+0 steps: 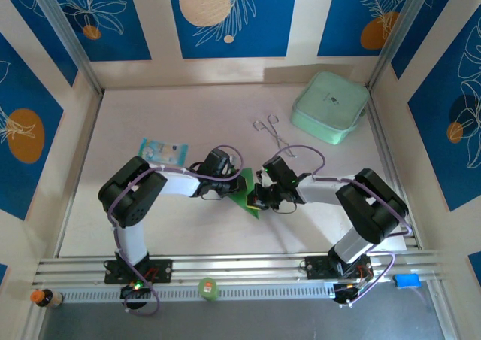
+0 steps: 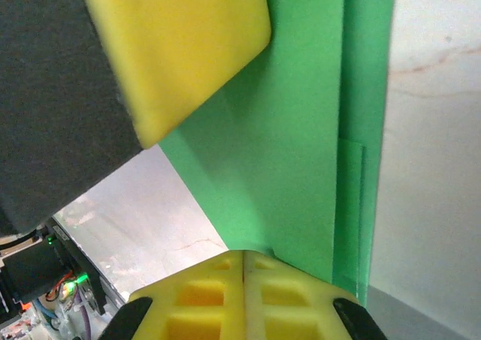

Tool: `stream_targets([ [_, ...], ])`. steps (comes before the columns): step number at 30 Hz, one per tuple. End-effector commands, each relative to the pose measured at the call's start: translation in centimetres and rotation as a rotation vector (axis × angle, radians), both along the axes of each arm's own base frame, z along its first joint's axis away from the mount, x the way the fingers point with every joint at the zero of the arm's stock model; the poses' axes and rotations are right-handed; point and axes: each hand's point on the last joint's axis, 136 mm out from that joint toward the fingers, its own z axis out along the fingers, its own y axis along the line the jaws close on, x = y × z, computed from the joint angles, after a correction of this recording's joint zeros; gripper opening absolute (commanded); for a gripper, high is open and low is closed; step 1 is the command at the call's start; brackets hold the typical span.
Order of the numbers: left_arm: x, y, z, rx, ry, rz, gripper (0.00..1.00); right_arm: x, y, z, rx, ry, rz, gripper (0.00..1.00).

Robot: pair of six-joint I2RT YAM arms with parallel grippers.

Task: Fold a paper plane with a square sheet of paper (pick it up from the middle)
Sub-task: Fourth fold the wing at the center of the table.

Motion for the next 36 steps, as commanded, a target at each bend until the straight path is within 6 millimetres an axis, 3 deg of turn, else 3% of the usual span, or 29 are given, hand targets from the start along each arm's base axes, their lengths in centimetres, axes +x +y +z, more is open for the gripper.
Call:
stream_targets([
  [1,-1.5,1.7,-3.2,0.092,0.078,0.011,0.05,-0.8,-0.8,-0.7,-0.032,0.011,0.008,0.01],
  [13,-1.5,1.8,-3.2,0.094,0.077,0.011,0.05,-1.3,-2.0,-1.0,-0.04,0.011,-0.018,0.01],
  [20,-1.6,1.9,-3.3,0.098,0.08,0.015,0.05,-2.7,-3.0,-2.2,-0.053,0.048,-0.031,0.01],
  [24,-1.6,1.9,-3.3,0.097,0.081,0.014,0.05,-2.4,-3.0,-0.9,-0.018,0.018,-0.039,0.02],
  [30,-1.5,1.9,-3.2,0.096,0.078,0.013,0.05,-1.6,-1.1,3.1,0.085,-0.062,0.024,0.02],
  [36,-1.6,1.9,-3.3,0.097,0.081,0.012,0.05,-1.9,0.3,2.6,0.064,-0.049,0.074,0.02],
])
